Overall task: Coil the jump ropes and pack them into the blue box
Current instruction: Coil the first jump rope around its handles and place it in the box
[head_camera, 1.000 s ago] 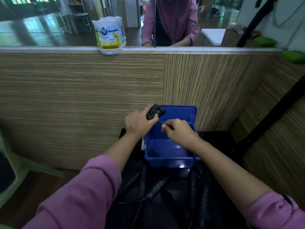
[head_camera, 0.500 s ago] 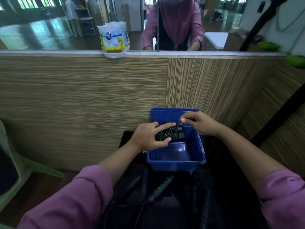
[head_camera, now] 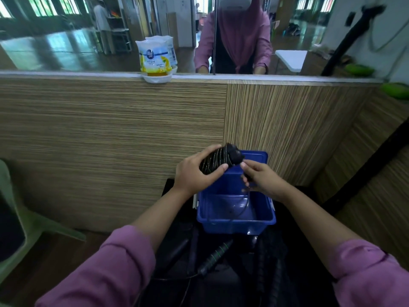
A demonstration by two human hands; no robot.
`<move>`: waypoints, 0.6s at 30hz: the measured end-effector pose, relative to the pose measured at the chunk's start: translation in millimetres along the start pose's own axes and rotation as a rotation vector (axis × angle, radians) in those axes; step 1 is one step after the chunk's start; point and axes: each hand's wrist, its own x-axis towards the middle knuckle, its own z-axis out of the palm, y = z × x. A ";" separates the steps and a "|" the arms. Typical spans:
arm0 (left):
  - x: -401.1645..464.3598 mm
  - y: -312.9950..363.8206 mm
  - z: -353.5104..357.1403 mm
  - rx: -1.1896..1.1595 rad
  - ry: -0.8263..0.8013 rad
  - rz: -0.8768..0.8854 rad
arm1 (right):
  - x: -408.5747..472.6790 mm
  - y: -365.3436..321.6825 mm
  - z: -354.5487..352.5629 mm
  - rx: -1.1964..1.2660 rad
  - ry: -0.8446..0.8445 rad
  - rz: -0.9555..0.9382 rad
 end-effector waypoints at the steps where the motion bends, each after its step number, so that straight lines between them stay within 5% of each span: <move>1: 2.5 2.3 -0.8 0.019 0.015 -0.024 | -0.2 -0.5 6.6 0.053 -0.003 0.031; 6: 8.9 15.2 6.2 0.059 0.063 -0.128 | 0.4 -7.5 44.7 0.106 0.004 0.086; 11: 19.8 16.9 17.0 0.120 0.094 -0.277 | -1.1 -5.0 62.8 -0.308 0.041 0.038; 18: 16.1 -3.6 22.2 0.392 -0.059 -0.331 | -5.6 -6.8 58.0 -0.513 0.002 0.102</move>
